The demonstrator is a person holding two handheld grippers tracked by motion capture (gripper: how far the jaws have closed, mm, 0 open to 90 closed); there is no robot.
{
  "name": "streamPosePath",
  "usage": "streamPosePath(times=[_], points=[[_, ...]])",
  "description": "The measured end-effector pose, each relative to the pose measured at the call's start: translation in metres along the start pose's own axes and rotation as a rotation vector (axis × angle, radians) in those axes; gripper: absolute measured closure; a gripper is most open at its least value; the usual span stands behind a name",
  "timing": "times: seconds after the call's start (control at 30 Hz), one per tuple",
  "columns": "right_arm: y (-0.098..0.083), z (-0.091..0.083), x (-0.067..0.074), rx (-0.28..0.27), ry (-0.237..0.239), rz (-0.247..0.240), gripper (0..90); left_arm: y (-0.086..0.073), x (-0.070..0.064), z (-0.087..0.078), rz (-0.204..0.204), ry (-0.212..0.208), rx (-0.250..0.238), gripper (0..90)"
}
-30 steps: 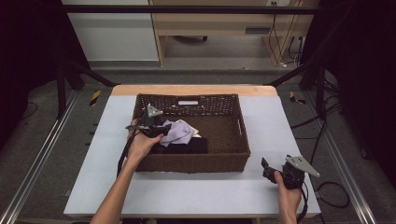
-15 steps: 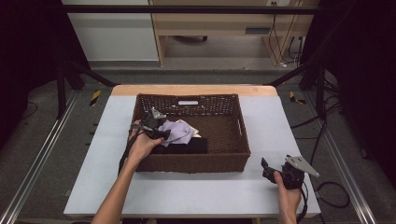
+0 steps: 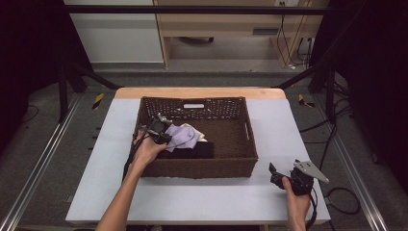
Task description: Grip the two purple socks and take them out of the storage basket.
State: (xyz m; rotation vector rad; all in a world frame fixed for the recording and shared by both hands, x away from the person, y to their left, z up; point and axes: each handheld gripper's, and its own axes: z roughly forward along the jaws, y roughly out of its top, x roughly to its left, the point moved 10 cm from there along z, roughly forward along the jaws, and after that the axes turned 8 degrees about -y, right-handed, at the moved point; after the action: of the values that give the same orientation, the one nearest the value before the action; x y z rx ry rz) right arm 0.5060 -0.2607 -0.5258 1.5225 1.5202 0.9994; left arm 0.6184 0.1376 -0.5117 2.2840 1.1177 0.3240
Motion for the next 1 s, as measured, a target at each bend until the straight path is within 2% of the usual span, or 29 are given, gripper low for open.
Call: streamPosePath(times=[0.17,0.3,0.47,0.6,0.73,0.83,0.9,0.93,1.0], points=[[0.001,0.0,0.0,-0.006,-0.002,0.007,4.7,0.005,0.001,-0.007,-0.014,-0.001,-0.049,86.7],[0.0,0.0,0.0,0.002,-0.002,0.003,4.6,0.011,0.0,-0.013,-0.029,-0.022,-0.115,87.1],[0.0,0.0,0.0,-0.006,-0.001,0.005,4.6,0.023,-0.004,-0.025,-0.034,-0.068,-0.249,87.2],[0.0,0.0,-0.001,-0.003,0.001,0.01,4.6,0.029,-0.006,-0.032,-0.045,-0.104,-0.313,87.3],[0.0,0.0,-0.001,-0.002,0.002,0.006,4.6,0.039,-0.009,-0.042,-0.032,-0.133,-0.401,87.4],[0.0,0.0,0.0,-0.001,0.004,0.005,4.6,0.043,-0.012,-0.047,-0.026,-0.166,-0.43,87.4],[0.0,0.0,0.0,-0.001,0.005,0.005,4.6,0.044,-0.012,-0.049,-0.021,-0.167,-0.44,87.4],[0.0,0.0,0.0,-0.001,0.006,0.007,4.7,0.047,-0.012,-0.053,-0.027,-0.174,-0.467,87.4],[0.0,0.0,0.0,-0.001,0.005,0.008,4.6,0.049,-0.012,-0.056,-0.024,-0.17,-0.481,87.4]])
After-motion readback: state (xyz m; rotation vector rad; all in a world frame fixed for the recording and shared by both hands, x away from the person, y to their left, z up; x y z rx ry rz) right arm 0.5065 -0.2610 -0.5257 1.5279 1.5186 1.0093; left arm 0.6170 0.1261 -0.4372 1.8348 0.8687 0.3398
